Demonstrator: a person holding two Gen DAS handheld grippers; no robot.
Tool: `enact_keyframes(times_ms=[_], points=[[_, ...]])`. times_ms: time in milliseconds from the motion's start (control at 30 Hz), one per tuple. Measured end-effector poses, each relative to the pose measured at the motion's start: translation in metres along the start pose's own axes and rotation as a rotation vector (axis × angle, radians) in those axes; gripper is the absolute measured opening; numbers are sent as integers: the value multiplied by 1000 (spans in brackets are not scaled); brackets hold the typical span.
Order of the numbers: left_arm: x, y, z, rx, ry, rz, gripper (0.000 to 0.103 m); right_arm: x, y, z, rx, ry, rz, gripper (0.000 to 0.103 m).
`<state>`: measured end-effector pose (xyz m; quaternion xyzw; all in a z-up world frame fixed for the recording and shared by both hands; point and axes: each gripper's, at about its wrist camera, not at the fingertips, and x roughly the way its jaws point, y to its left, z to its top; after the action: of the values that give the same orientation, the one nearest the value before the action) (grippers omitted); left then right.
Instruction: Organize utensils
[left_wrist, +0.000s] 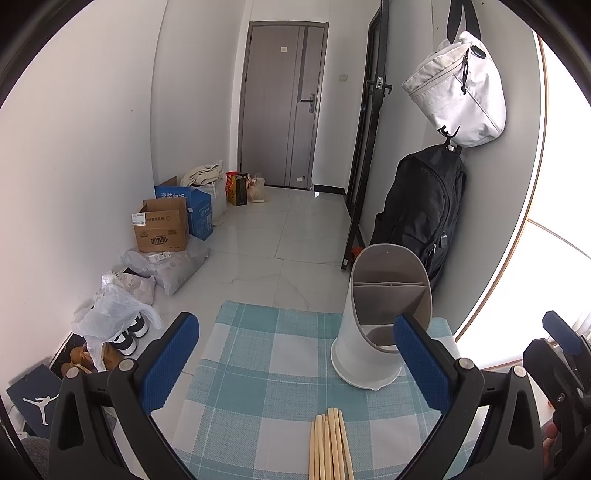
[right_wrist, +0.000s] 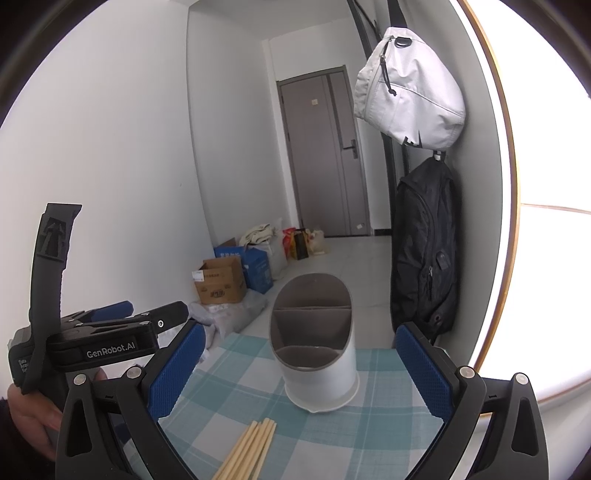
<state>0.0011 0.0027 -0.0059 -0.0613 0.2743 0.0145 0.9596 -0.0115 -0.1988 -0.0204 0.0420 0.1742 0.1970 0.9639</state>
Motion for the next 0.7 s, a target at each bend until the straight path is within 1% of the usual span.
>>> enact_keyframes(times_ms=[367, 433, 500, 600, 633, 700], points=[[5, 4, -1, -7, 30, -11, 102, 7, 2, -3, 5, 23, 14, 103], [10, 7, 0, -13, 63, -29, 102, 10, 2, -4, 2, 38, 14, 103], [15, 12, -1, -24, 90, -39, 102, 17, 2, -7, 0, 72, 11, 103], [24, 25, -2, -46, 129, -22, 102, 31, 1, -14, 11, 150, 23, 103], [28, 31, -2, -64, 145, -22, 102, 37, 1, -17, 20, 180, 32, 103], [35, 43, -2, -97, 174, -16, 102, 54, 1, -26, 44, 267, 51, 99]])
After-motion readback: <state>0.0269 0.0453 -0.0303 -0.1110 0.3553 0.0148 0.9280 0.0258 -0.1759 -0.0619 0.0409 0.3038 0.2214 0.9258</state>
